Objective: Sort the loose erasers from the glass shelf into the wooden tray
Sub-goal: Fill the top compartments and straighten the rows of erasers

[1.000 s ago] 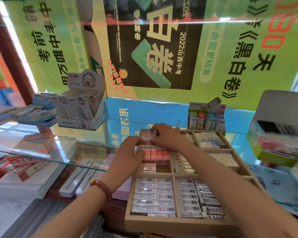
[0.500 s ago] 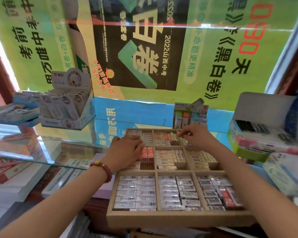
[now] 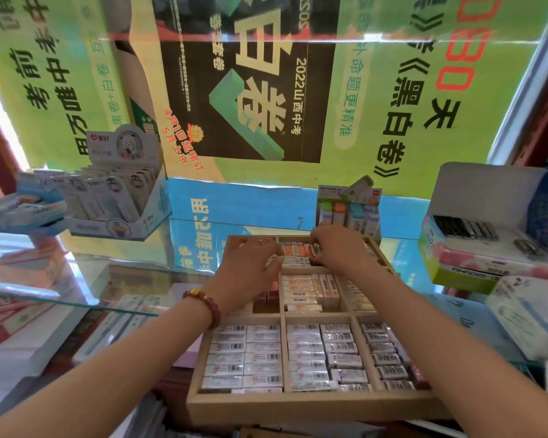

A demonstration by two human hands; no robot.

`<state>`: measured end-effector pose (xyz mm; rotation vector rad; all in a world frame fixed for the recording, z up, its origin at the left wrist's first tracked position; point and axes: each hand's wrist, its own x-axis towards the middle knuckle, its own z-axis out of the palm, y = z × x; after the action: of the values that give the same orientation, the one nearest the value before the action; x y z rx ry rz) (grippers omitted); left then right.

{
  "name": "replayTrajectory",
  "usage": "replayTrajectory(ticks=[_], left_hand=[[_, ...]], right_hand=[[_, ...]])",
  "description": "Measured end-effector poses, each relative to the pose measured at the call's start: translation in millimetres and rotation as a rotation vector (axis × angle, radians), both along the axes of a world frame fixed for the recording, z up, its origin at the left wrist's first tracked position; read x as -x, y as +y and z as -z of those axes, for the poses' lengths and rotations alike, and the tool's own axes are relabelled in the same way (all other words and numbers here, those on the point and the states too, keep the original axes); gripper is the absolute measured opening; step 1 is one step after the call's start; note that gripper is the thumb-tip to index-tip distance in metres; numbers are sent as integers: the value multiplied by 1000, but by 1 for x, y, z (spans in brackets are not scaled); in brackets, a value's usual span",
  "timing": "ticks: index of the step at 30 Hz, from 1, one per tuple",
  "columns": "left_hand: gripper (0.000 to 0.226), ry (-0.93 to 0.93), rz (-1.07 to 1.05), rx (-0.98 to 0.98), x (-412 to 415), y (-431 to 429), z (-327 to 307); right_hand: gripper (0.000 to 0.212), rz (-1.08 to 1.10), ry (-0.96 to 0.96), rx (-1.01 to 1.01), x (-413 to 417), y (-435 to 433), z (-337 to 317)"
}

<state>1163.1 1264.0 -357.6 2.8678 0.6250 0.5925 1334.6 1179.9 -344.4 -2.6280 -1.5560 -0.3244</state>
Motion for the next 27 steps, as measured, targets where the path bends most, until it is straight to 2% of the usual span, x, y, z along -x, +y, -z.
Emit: replayTrajectory(ticks=[4, 11, 14, 18, 22, 27], left_hand=[[28, 69, -40, 87, -5, -5, 6], [25, 58, -30, 95, -4, -5, 7], [27, 77, -9, 113, -3, -3, 9], [31, 110, 16, 67, -3, -1, 11], [37, 144, 77, 28, -6, 3, 15], [39, 145, 134, 51, -7, 6, 19]], right_hand=[[27, 9, 49, -62, -5, 3, 10], [12, 100, 114, -99, -1, 16, 16], [12, 88, 114, -63, -3, 15, 14], [22, 52, 206, 45, -12, 8, -8], [14, 69, 96, 100, -11, 11, -11], [10, -15, -182, 156, -3, 10, -9]])
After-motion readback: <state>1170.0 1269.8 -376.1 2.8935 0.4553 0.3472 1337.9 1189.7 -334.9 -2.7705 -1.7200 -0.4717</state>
